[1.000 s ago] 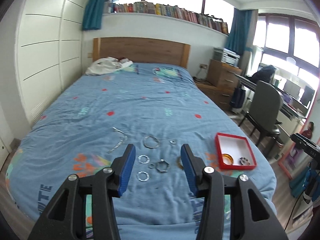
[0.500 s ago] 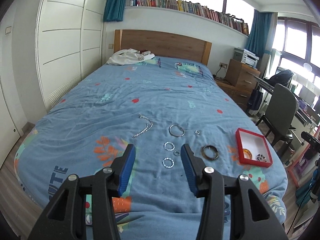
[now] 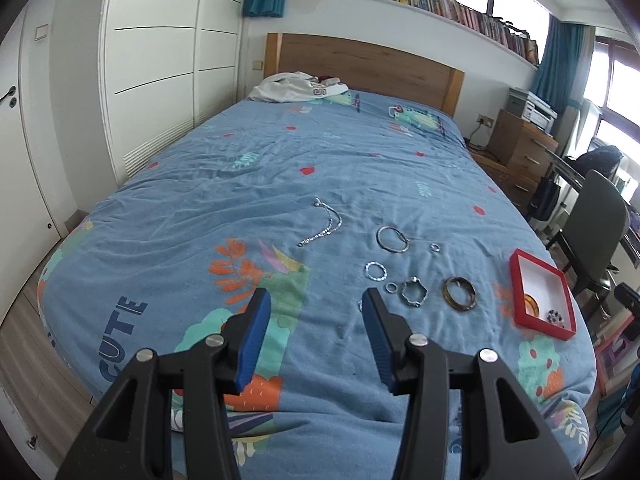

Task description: Organize jewelry

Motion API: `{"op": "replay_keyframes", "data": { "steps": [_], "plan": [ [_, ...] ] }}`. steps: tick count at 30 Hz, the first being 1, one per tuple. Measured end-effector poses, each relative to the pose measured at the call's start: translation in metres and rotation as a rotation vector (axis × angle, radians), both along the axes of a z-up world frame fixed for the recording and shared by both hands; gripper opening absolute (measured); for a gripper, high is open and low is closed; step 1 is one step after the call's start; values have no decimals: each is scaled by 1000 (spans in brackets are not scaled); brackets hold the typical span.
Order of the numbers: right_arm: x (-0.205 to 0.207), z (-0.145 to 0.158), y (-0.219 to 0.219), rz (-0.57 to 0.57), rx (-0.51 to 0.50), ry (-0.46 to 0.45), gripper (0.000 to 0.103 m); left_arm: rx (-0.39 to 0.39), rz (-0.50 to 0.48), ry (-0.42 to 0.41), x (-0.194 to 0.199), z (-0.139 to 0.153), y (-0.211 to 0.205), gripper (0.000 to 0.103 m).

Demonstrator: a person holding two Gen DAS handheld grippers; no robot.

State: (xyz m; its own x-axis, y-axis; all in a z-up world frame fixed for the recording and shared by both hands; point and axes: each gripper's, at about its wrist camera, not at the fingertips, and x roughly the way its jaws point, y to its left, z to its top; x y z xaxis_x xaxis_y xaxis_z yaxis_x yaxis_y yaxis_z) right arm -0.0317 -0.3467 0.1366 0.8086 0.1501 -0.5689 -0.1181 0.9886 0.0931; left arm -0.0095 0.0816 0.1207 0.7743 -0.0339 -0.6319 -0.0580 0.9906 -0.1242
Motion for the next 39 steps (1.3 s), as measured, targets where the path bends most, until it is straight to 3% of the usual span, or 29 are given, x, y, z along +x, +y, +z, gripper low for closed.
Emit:
{"op": "replay_keyframes", "data": {
  "steps": [4,19,39],
  "plan": [
    [13,-16,12,34,5,32,71,27,20,-15,7,-5,-3,46],
    [59,-58,32,96,12,121,70,8,-76,117,51,-54,-34,46],
    [136,-125,70,223,23,248,50,-25,-160,204,120,-109,-67,45]
  ]
}}
